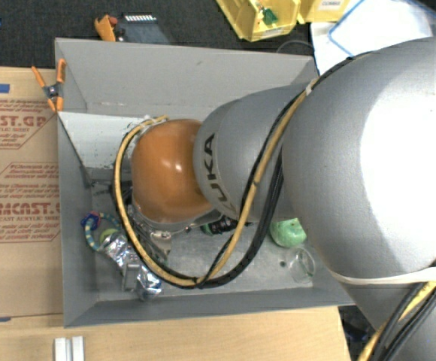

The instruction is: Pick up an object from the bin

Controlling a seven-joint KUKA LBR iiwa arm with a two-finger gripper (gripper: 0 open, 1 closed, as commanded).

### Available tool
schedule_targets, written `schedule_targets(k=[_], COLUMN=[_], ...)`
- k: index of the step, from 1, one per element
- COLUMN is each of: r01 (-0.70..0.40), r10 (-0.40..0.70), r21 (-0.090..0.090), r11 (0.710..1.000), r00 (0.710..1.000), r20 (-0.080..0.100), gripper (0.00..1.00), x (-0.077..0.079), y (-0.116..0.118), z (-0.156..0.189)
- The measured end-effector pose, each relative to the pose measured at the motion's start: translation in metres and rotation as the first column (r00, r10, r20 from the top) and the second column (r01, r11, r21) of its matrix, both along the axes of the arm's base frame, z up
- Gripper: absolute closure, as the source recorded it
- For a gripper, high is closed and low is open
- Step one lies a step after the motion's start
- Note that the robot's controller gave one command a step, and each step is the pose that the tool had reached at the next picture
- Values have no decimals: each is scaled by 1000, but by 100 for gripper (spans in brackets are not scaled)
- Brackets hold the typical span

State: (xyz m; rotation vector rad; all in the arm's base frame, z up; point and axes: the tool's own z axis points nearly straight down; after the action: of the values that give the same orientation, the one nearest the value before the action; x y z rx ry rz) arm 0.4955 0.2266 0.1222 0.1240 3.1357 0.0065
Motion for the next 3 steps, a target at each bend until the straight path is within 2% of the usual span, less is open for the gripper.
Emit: schedule_targets(k=[1,2,3], r01=[-2,110,24], r10=[2,-110,-24], r21=[2,8,4], r11=[1000,994,1000], r00=[1000,994,1000], r20=[3,11,17], gripper=[0,0,0], x=[-9,-12,-12], y=[4,-7,10], z=[2,-18,-50])
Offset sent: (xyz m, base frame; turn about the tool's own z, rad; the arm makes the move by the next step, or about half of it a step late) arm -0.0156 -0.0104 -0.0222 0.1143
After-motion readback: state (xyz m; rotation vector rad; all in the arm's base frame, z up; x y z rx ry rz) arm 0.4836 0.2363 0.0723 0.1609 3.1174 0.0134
